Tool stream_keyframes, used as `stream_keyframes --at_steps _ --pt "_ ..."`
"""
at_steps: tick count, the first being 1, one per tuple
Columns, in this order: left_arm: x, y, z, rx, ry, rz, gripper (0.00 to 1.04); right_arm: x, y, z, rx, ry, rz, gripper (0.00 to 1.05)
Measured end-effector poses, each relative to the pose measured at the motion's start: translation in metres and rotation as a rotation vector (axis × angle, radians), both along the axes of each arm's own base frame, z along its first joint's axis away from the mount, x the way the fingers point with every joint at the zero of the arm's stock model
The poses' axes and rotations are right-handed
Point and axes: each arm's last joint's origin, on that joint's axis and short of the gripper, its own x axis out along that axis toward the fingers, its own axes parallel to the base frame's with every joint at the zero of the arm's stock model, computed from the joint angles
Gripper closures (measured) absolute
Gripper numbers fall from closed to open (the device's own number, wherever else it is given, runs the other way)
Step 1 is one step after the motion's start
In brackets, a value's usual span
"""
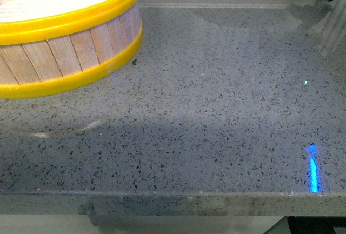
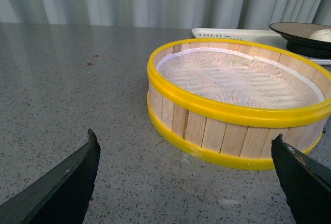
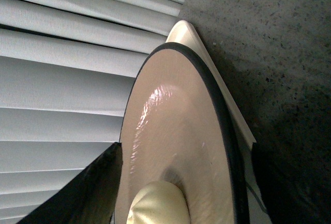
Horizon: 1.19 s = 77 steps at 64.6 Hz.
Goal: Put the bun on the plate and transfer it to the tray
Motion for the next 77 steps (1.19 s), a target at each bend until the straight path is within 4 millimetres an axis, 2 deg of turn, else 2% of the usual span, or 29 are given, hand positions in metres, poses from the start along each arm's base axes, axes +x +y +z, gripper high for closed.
stream_keyframes --at_steps 7,10,25,32,43,52,64,71,77 --pt "0.000 0.000 0.000 0.000 0.000 0.000 0.07 -0.008 0.000 0.004 0.024 -0.007 0.005 0.07" --pt "0.000 0.000 0.000 0.000 0.000 0.000 0.07 -0.014 0.000 0.007 0.027 -0.010 0.004 0.09" --pt "0.000 0.000 0.000 0.000 0.000 0.000 0.07 -0.040 -0.008 0.021 0.048 -0.031 -0.005 0.09" --pt "0.000 0.000 0.000 0.000 0.000 0.000 0.07 -0.057 -0.017 0.027 0.050 -0.041 -0.025 0.09" --pt "0.000 0.000 0.000 0.000 0.000 0.000 0.07 -0.096 -0.035 0.040 -0.013 -0.061 -0.121 0.09" --pt "0.000 0.000 0.000 0.000 0.000 0.000 0.07 -0.137 -0.047 0.053 -0.226 -0.111 -0.256 0.09" --pt "0.000 0.000 0.000 0.000 0.000 0.000 0.07 -0.202 -0.051 0.060 -0.680 -0.194 -0.416 0.09" --pt "0.000 0.000 0.000 0.000 0.000 0.000 0.07 -0.246 -0.047 0.045 -0.935 -0.233 -0.442 0.09" --pt "0.000 0.000 0.000 0.000 0.000 0.000 0.07 -0.283 -0.042 0.022 -1.118 -0.227 -0.461 0.09"
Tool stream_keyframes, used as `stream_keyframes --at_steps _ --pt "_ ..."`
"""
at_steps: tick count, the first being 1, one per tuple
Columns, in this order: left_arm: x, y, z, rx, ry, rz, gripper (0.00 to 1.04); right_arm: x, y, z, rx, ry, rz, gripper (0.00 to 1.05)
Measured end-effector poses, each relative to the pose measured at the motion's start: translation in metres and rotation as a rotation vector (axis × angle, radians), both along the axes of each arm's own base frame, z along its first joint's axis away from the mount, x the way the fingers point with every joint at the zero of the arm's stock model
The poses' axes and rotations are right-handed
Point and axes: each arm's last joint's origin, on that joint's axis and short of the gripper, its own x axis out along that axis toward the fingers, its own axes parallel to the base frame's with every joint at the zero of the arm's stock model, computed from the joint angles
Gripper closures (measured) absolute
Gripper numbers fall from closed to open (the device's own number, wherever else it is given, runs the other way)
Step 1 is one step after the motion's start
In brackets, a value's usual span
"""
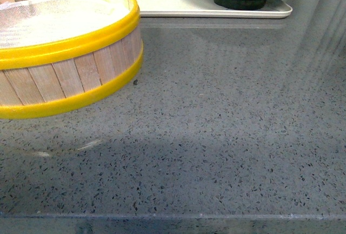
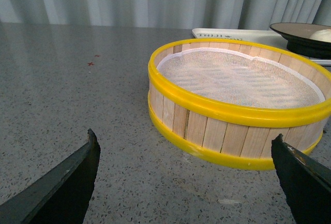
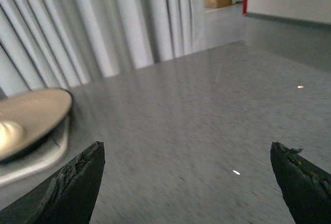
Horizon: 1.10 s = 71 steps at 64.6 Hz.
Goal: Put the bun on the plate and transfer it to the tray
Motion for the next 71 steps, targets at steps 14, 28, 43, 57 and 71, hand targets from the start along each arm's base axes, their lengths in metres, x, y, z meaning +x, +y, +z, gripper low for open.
stream_keyframes --at_steps 14,28,43,57,71 --pt "0.000 0.000 0.000 0.000 0.000 0.000 0.07 -0.059 0.007 -0.040 -0.215 0.094 0.025 0.14" --pt "0.000 0.000 0.000 0.000 0.000 0.000 0.07 -0.088 0.024 -0.044 -0.156 0.047 0.317 0.50" --pt "0.000 0.000 0.000 0.000 0.000 0.000 0.07 -0.102 0.033 -0.050 -0.147 0.046 0.311 0.91" --pt "0.000 0.000 0.000 0.000 0.000 0.000 0.07 -0.112 0.046 -0.060 -0.146 0.037 0.322 1.03" --pt "0.000 0.000 0.000 0.000 0.000 0.000 0.07 -0.119 0.046 -0.058 -0.146 0.031 0.317 1.03"
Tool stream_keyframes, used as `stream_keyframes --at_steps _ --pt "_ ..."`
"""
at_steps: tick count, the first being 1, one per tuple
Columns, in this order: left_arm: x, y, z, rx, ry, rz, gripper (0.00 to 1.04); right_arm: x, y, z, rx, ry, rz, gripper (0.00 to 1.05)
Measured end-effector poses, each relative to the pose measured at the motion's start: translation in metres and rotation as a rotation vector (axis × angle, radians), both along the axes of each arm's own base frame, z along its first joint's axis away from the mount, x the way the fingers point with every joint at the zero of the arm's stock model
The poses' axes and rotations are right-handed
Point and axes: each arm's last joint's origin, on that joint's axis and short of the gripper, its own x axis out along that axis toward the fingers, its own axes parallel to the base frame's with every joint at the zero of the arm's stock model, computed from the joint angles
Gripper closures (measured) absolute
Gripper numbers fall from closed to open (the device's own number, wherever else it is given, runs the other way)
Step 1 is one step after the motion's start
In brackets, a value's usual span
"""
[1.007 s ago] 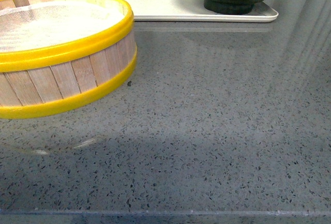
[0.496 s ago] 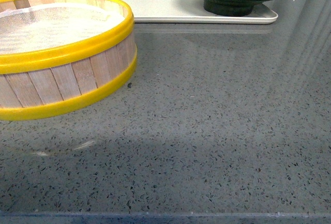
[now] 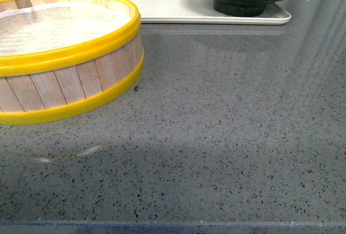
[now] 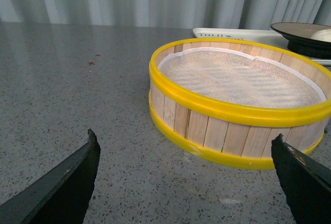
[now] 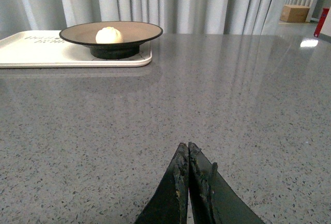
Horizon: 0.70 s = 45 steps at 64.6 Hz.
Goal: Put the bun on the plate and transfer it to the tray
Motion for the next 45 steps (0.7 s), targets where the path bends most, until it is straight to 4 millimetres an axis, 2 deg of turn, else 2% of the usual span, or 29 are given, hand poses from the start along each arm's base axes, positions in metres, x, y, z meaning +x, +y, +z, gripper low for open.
stream_keyframes --at_steps 45 --pt "0.000 0.000 0.000 0.000 0.000 0.000 0.07 -0.016 0.000 0.001 0.000 -0.004 0.000 1.03"
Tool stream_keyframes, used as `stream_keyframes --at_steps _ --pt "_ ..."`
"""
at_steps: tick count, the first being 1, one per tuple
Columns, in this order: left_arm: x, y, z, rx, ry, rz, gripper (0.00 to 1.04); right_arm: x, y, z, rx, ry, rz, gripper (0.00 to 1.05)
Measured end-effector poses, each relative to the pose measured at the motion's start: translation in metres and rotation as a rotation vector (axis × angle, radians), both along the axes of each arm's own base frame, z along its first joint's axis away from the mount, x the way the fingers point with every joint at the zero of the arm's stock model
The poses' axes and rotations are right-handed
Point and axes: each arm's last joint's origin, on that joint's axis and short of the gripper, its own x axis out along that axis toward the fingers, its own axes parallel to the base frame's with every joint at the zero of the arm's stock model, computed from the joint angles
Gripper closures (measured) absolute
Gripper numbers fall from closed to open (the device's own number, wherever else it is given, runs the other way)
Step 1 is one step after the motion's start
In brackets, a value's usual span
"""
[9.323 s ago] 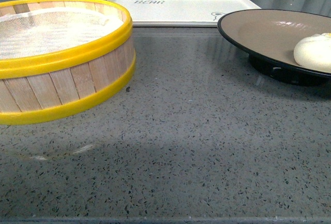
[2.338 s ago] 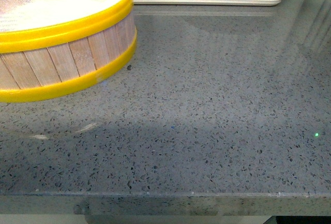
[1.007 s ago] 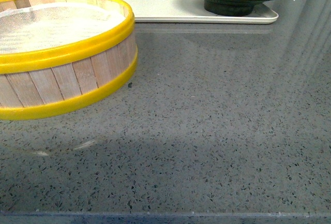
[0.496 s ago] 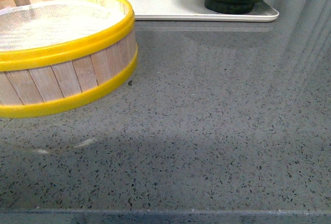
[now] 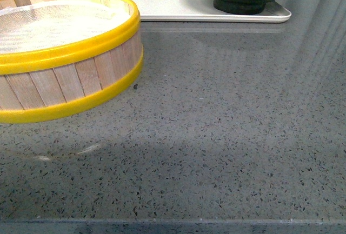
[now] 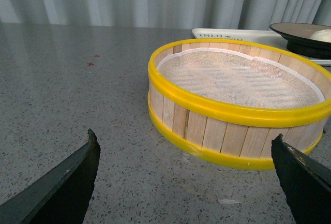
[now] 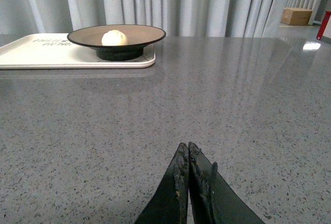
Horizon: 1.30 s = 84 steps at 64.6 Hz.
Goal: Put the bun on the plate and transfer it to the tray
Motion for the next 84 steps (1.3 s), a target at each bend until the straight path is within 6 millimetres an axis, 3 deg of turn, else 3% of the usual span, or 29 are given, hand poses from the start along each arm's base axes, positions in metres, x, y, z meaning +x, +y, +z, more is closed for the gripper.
stream_keyframes --at_steps 16,43,53,75,84 --pt "0.000 0.000 0.000 0.000 0.000 0.000 0.07 -0.012 0.000 -0.003 0.000 0.009 0.000 1.03" --pt "0.000 0.000 0.000 0.000 0.000 0.000 0.07 -0.012 0.000 -0.003 0.000 0.005 0.000 1.03" --pt "0.000 0.000 0.000 0.000 0.000 0.000 0.07 -0.012 0.000 -0.003 0.000 0.005 0.000 0.80" --pt "0.000 0.000 0.000 0.000 0.000 0.000 0.07 -0.012 0.000 -0.003 0.000 0.005 0.000 0.09" --pt "0.000 0.000 0.000 0.000 0.000 0.000 0.07 -0.012 0.000 -0.003 0.003 0.005 0.000 0.09"
